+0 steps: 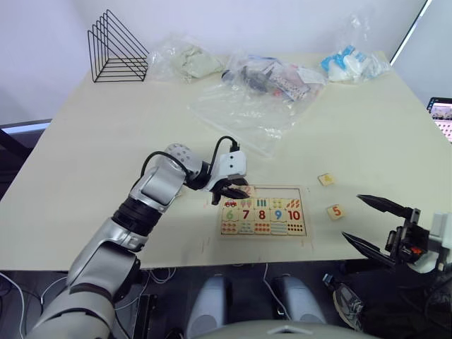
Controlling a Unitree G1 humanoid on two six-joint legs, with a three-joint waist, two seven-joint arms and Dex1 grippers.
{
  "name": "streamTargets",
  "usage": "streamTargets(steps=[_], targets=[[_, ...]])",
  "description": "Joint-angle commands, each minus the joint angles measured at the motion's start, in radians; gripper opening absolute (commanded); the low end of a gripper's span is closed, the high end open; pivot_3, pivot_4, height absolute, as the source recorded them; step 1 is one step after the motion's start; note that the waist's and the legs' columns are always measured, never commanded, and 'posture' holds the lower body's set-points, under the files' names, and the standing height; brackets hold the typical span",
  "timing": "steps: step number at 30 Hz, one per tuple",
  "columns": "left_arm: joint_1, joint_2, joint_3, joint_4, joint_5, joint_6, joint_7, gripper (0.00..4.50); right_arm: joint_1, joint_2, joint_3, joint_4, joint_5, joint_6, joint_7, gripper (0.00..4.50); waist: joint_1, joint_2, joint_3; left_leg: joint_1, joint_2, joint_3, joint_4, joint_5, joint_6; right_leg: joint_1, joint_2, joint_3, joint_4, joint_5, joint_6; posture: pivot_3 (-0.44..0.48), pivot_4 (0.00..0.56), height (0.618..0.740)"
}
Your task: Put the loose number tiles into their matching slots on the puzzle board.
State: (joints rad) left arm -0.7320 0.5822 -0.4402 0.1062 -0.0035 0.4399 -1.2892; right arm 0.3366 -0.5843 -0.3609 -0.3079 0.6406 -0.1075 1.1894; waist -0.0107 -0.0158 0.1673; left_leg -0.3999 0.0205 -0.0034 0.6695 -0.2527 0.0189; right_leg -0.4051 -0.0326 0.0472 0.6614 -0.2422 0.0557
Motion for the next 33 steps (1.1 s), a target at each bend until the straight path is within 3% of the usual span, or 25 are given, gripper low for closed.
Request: streamTargets(steps=[1, 33], targets=[[-0.027, 0.007, 0.013, -0.039, -0.004, 0.001, -0.004, 1.0, 0.001, -0.004, -0.007, -0.019, 0.009, -0.007, -0.003, 4.5, 0.0, 0.0, 0.0, 0.0, 0.0, 0.0, 0.0, 0.0, 0.0, 0.0, 0.0, 0.0, 0.0, 0.0, 0.0, 0.0, 0.15, 0.74], [-0.012, 0.007, 0.0, -0.045, 0.027, -0.023, 0.008, 1.0, 0.021, 0.008, -0.014, 0.04, 0.004, -0.064, 0.041, 4.5, 0.0, 0.0, 0.0, 0.0, 0.0, 0.0, 0.0, 0.0, 0.0, 0.0, 0.0, 0.0, 0.0, 0.0, 0.0, 0.0, 0.15, 0.74]])
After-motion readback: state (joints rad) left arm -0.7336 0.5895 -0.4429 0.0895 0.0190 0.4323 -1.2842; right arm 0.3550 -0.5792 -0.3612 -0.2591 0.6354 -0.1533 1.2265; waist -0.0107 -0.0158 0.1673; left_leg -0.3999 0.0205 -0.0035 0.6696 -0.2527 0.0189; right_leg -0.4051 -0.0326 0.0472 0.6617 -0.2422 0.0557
